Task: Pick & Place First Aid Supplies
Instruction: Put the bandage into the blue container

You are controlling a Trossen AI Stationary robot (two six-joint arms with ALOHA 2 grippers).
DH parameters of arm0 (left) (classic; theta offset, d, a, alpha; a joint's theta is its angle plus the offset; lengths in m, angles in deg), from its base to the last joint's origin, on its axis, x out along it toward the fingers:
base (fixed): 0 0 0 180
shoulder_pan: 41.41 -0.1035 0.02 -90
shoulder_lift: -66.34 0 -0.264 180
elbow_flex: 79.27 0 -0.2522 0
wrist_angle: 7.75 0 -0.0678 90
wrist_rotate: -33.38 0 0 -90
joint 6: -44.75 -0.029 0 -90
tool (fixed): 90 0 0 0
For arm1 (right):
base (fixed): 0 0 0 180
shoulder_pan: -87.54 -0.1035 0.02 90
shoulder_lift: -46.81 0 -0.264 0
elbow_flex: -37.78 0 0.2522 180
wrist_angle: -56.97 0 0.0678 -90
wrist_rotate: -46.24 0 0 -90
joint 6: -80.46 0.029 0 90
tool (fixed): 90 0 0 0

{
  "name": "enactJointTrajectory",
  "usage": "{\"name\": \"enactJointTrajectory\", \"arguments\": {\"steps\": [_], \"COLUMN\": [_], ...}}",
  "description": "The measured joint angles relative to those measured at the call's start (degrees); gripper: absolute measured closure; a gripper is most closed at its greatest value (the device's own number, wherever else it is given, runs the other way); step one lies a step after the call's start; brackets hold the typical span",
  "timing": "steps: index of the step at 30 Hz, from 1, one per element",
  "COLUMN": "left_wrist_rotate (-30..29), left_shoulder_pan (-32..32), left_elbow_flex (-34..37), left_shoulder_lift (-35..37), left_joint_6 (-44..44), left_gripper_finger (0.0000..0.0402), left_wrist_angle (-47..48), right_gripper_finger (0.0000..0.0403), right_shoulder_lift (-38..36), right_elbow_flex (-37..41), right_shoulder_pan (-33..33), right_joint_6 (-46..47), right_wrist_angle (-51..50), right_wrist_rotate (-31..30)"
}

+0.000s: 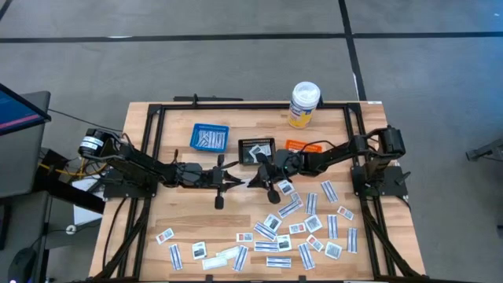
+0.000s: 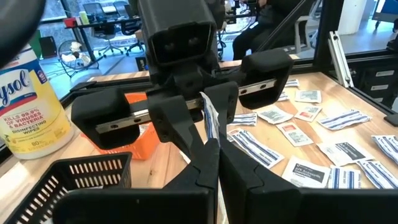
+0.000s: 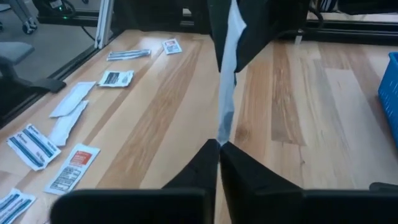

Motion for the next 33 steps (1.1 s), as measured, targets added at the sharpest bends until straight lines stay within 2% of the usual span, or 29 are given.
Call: {"name": "enactJointTrajectory", "arguments": {"steps": [10, 16, 23, 27, 30, 33], "left_wrist_rotate": [-0.71, -6.36, -8.22, -13.96, -22.97, -33.03], "left_shoulder_pan": [0.00, 1.21, 1.84, 1.84, 1.76, 0.48], "left_elbow_flex": [0.04, 0.09, 0.09, 0.09, 0.09, 0.09], "left_shoulder_lift": [0.00, 0.00, 0.00, 0.00, 0.06, 2.17], "left_joint_6": [0.36, 0.85, 0.83, -0.58, -2.96, -4.46], "left_gripper_finger": [0.0395, 0.0395, 0.0395, 0.0395, 0.0395, 0.0395], "left_wrist_angle": [0.81, 1.88, 2.14, 2.18, 2.82, 8.53], "right_gripper_finger": [0.0400, 0.0401, 0.0389, 0.0368, 0.0346, 0.0329], "right_shoulder_lift": [0.00, -0.04, -0.03, -0.02, -0.02, -0.02], "right_elbow_flex": [0.00, -0.04, -0.04, -0.04, -0.04, -0.04], "right_shoulder_pan": [0.11, -0.51, -0.23, -0.09, -0.13, -0.20], "right_joint_6": [-0.12, -0.10, -0.11, 0.32, 0.35, 0.45], "right_wrist_angle": [-0.35, -0.66, -3.56, -4.36, -4.63, -4.61], "right_wrist_rotate": [0.00, -0.06, -1.36, -4.79, -4.76, -4.59]}}
